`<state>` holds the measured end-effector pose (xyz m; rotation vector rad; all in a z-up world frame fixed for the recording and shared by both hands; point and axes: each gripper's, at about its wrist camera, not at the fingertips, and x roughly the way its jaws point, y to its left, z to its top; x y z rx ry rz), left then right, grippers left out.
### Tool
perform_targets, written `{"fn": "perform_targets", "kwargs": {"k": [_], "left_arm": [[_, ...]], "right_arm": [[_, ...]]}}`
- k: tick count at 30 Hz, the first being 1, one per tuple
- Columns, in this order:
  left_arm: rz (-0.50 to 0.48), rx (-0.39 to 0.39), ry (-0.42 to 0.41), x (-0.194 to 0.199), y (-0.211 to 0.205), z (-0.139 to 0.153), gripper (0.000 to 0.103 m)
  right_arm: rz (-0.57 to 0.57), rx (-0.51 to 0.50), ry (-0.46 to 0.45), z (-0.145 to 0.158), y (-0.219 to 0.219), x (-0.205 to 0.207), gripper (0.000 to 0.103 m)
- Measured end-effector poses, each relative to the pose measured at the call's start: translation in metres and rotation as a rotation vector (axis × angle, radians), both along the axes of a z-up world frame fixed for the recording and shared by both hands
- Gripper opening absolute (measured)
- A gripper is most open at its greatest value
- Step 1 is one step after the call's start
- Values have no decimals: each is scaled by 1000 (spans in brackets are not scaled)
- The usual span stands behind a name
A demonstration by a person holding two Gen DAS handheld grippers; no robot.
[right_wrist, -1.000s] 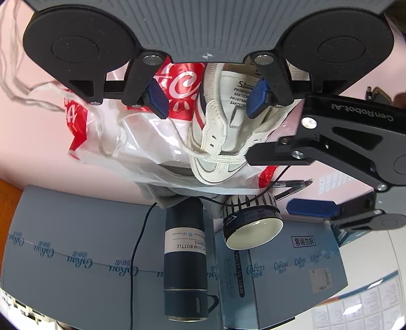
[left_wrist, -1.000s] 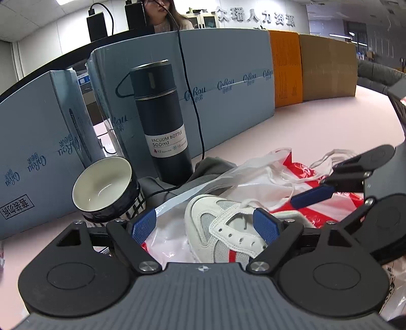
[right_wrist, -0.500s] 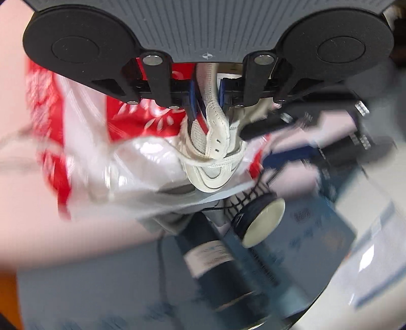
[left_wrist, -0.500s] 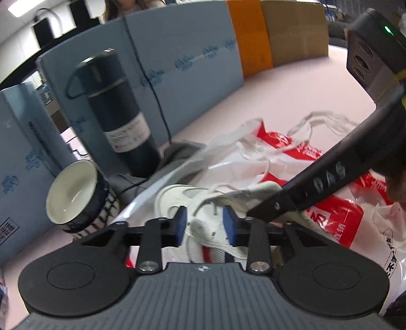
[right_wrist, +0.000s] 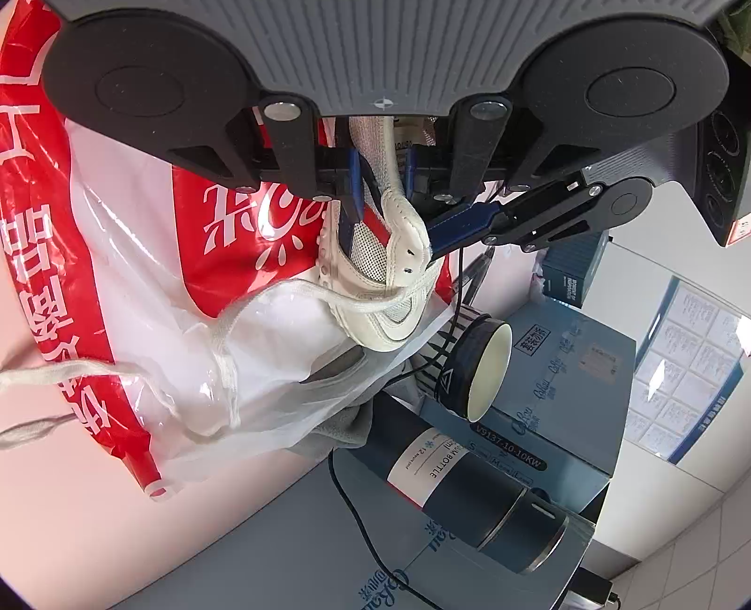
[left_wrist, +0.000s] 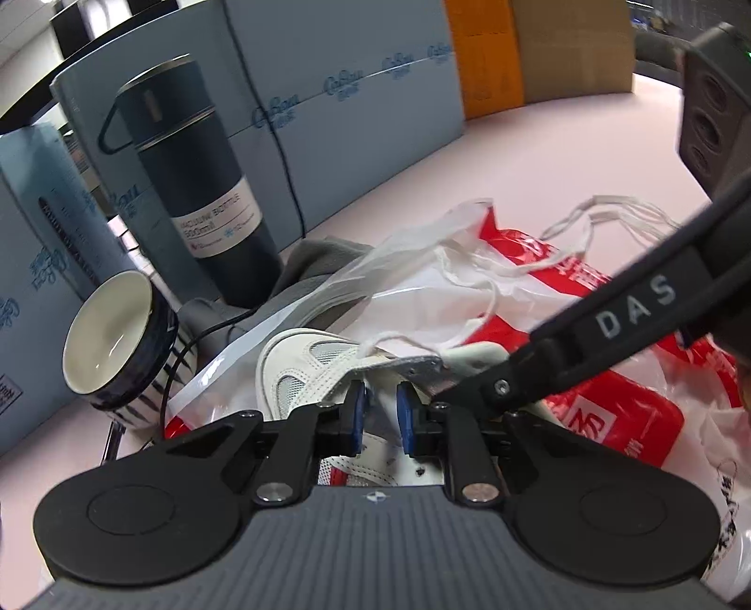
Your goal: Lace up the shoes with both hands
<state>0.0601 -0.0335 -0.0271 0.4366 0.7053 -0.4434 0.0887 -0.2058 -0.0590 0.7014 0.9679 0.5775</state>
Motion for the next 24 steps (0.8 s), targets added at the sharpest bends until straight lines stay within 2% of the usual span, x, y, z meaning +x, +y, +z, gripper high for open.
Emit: {"fn": "perform_targets", "kwargs": {"k": [8,10,12,16,22,24], "left_arm": [[17,7,20,7,-1,-2,12],[4,4,18,8,1,-2,2],[2,-16,25,9,5,0,2],[-17,-8,12,5,6,3,2],[-42,-75,67,8,18,11,2],[-68,-73,80,7,20,13,2]], "right_arm": [[4,-1,-2,-1,-2,0,16],[3,1,-2,-1,-2,1,16],[10,0,-5,-1,-2,0,17],[19,-25,-17,1,1,0,17],[7,-55,-10,1,2,0,15],[1,-57,-5,0,3,0,15]]}}
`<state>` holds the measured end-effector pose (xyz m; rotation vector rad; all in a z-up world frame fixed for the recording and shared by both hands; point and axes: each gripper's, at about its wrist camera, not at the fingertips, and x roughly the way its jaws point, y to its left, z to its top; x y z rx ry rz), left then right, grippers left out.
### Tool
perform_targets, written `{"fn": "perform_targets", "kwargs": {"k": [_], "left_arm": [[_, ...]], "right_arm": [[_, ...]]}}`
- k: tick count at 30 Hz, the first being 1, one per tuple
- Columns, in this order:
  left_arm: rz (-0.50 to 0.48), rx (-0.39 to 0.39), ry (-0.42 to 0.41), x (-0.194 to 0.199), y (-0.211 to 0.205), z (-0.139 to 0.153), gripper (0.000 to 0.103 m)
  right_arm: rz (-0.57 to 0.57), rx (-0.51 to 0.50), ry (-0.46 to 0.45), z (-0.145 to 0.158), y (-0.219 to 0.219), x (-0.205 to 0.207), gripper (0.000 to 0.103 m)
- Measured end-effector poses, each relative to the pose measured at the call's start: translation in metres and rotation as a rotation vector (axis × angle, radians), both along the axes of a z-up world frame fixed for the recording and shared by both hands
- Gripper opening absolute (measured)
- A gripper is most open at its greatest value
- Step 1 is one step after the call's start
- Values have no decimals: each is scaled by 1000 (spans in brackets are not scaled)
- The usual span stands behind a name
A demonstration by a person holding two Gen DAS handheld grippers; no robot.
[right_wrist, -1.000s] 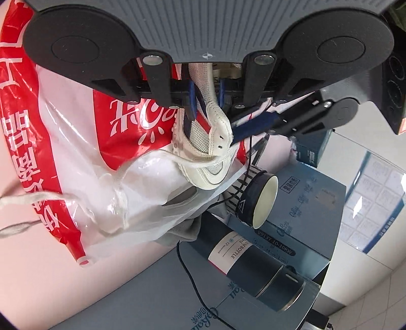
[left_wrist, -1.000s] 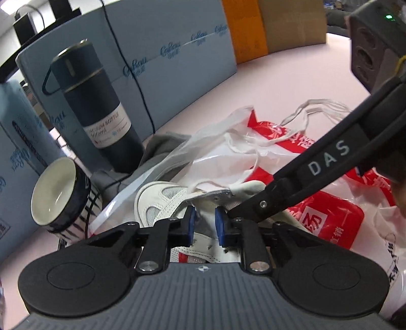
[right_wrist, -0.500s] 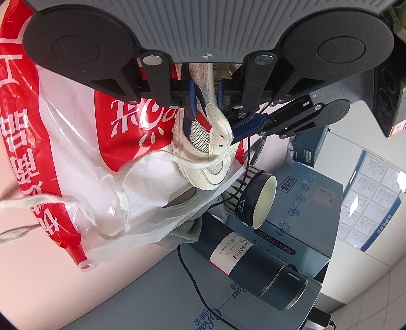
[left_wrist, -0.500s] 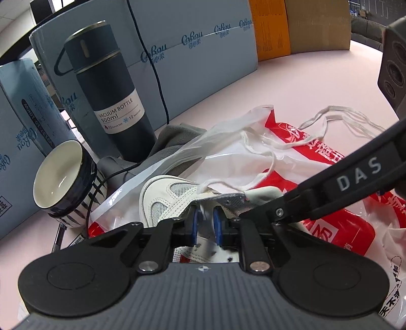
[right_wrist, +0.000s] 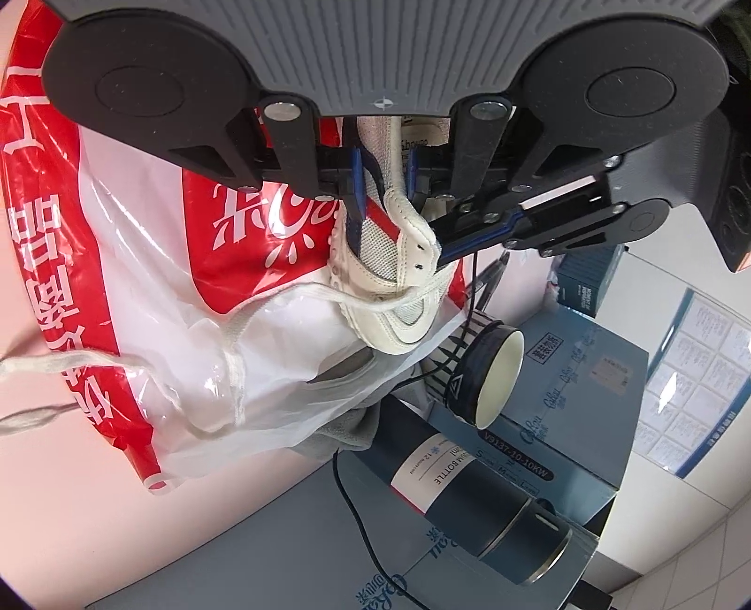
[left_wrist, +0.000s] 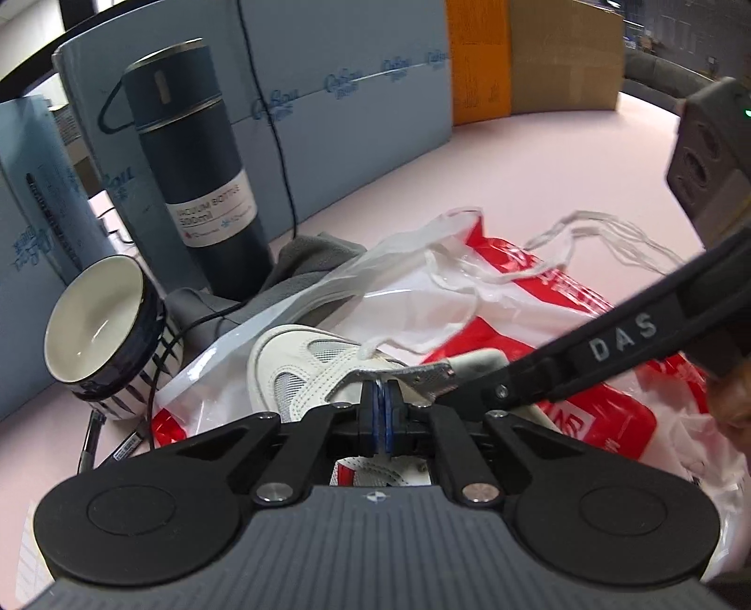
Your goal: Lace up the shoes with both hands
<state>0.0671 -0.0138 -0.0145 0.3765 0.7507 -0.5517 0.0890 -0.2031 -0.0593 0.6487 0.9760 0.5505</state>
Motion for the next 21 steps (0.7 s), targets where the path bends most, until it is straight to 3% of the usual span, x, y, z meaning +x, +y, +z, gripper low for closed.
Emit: {"fn": "perform_targets", "kwargs": {"k": [4,7,13,16,21], "left_arm": [[-41,-13,27,-1,6,5,2],[-43,-71,52,2,16,11,2],[-28,-77,47,3,21,12,2],[1,-84,42,4,25,14,2],[8,-44,6,1,23,17,2]], "right_arm": [[-9,-3,6,-1,1,0,16],[-15,-5,16,-3,1,0,22],[-8,-21,10,-2,3,1,22],[-11,-17,38,-7,3,2,30],[1,-58,9,-2,7,1,30]]}}
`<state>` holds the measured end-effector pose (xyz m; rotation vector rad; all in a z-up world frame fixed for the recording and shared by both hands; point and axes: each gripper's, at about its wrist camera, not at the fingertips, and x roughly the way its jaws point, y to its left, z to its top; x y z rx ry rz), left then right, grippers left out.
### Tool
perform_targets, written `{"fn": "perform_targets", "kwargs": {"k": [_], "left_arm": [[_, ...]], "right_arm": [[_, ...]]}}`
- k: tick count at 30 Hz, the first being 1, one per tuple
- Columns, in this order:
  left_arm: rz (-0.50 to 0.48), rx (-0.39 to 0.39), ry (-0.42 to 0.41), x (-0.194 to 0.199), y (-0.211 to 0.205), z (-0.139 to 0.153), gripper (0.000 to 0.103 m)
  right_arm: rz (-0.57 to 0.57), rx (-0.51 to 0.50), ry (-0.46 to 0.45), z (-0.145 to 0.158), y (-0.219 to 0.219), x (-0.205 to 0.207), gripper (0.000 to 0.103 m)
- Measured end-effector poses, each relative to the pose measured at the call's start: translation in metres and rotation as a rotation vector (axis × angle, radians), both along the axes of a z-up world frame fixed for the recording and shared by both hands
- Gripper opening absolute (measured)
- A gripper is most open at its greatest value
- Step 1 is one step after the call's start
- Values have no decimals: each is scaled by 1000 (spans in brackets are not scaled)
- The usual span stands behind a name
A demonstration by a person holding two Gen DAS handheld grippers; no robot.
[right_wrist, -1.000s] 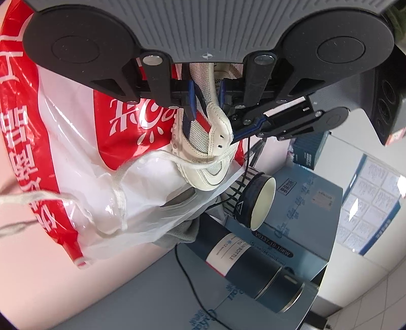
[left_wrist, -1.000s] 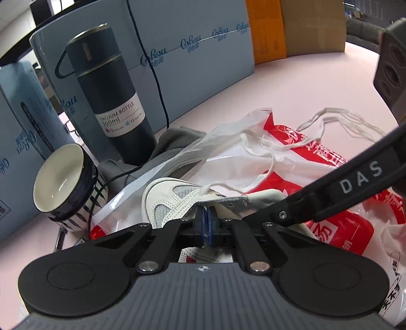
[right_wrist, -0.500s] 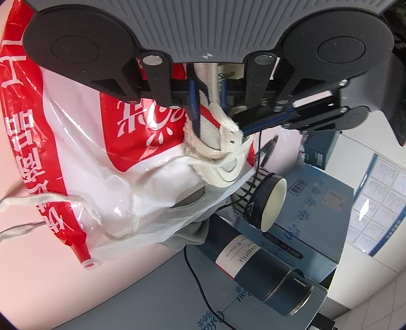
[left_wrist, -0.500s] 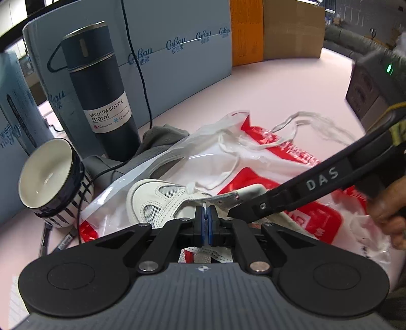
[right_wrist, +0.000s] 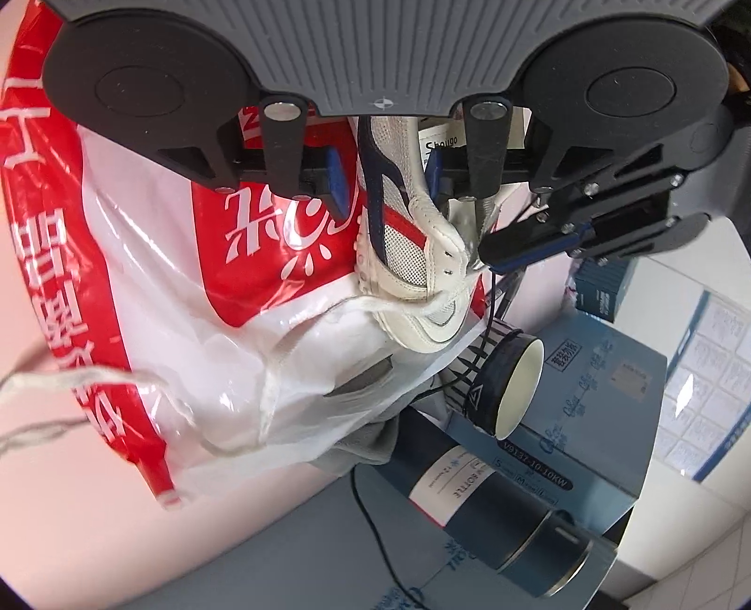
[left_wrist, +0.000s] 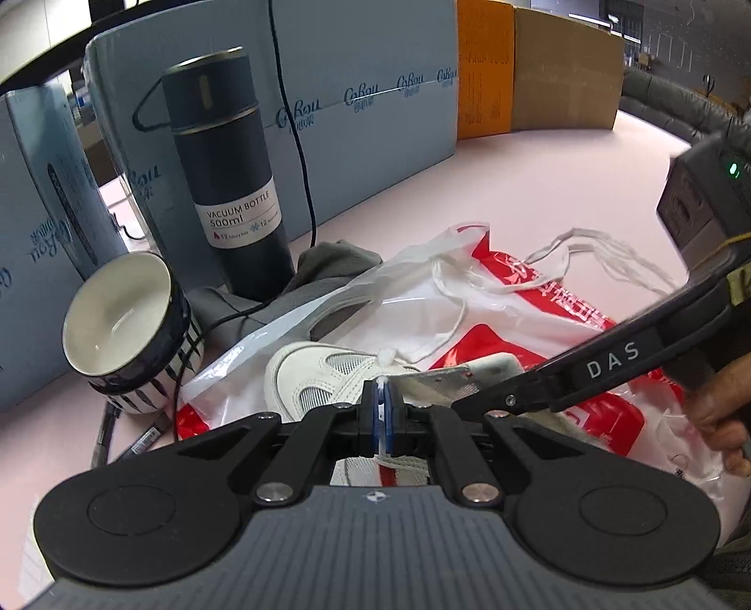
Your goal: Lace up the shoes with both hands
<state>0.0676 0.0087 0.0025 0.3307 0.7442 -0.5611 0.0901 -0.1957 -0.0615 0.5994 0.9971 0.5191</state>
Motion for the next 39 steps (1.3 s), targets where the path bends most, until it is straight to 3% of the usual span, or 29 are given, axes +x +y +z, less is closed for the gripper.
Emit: {"fn": "perform_targets", "kwargs": {"k": [3,7,10,12,17,25,27,28,31,32,34,36,39], "left_arm": [[0,8,-2,-1,-2,-1,2],[4,20,-3,-1,-3,-3,2],[11,38,-19,-3,-2,-3,2],[28,61,-44,-5,-2,-2,2],[62,121,-92,-8,-3,-5,2],[152,77,-124,-10,0,-8,5],[193,106,-153,-9,1,-10,6],[221,110,-157,-7,3,-10,0],[392,156,-186,6,27,-10,0],[432,122,-166,10,41,-9,0],[452,-24,-104,12,67,-3,1],[415,-174,-78,5,82,4,7],[323,-298,-58,-10,81,7,52]], "right_arm": [[59,-94,-91,14,13,-2,30],[193,-299,-310,36,39,-7,30],[271,-392,-419,43,53,-11,23],[277,-370,-400,40,52,-8,15],[257,-329,-340,32,46,-4,13],[228,-308,-289,24,43,-2,12],[224,-306,-285,23,43,-2,12],[226,-308,-286,23,43,-3,12],[217,-319,-275,22,41,-1,12],[209,-311,-263,20,39,-1,12],[188,-287,-236,18,36,1,12],[187,-283,-234,17,36,0,13],[169,-249,-219,15,33,0,17]]}}
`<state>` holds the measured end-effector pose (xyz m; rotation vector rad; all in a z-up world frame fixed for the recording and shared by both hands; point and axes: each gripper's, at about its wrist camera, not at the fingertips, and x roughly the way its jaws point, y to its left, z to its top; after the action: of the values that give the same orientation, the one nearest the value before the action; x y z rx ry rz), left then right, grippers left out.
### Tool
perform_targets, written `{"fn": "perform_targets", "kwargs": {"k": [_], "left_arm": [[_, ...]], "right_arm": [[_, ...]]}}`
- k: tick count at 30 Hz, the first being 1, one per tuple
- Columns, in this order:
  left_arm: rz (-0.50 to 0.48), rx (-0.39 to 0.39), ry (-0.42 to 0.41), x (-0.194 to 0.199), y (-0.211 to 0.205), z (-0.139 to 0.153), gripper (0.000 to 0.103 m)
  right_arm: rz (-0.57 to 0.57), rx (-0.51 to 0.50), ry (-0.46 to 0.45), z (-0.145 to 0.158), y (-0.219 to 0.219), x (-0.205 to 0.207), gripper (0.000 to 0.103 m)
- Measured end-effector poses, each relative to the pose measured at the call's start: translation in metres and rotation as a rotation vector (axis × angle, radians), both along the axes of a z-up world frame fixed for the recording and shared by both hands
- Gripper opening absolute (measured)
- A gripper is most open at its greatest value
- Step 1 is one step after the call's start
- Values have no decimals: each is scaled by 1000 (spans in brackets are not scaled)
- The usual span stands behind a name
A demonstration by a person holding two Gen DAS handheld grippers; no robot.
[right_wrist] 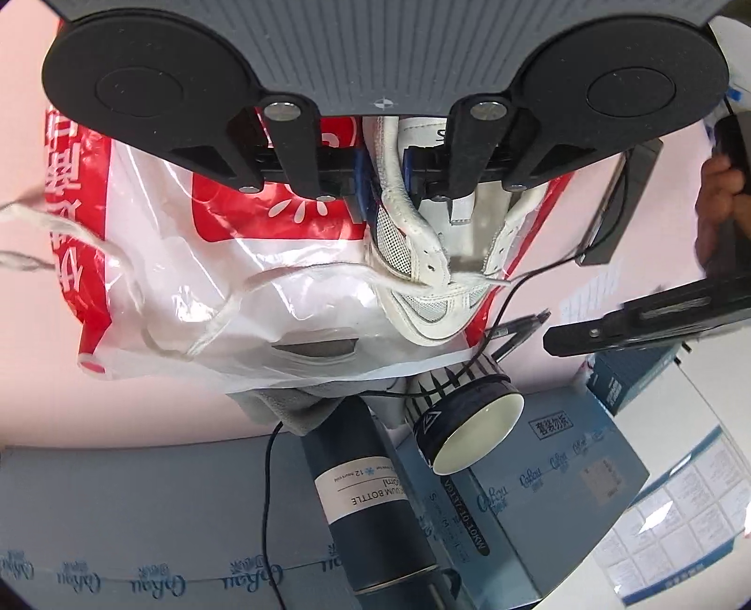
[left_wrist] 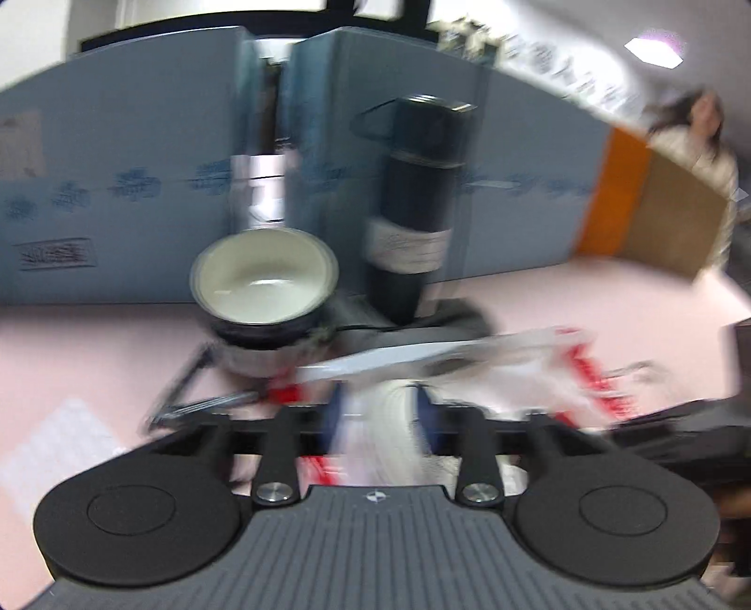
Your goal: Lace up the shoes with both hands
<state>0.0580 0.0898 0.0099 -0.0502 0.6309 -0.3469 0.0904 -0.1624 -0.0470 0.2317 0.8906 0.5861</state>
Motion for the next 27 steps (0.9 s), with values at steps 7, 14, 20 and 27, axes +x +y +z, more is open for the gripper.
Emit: {"fn": "perform_targets", "kwargs": {"k": [7,14,20,27], "left_arm": [[-112,175,-17,-13,-55,-31,55],[-75,157,-31,-12,-64,-44,56],[-10,30,-53,-15,-51,-48,36],[33,-2,-79,-17,-47,-47,18]], "right_arm": [[-16,31,31,-7,-2,-1,22],[-22,52,37,-10,-8,0,25],[-30,57,38,-11,-8,0,33],[-32,52,26,-11,-9,0,37]]}}
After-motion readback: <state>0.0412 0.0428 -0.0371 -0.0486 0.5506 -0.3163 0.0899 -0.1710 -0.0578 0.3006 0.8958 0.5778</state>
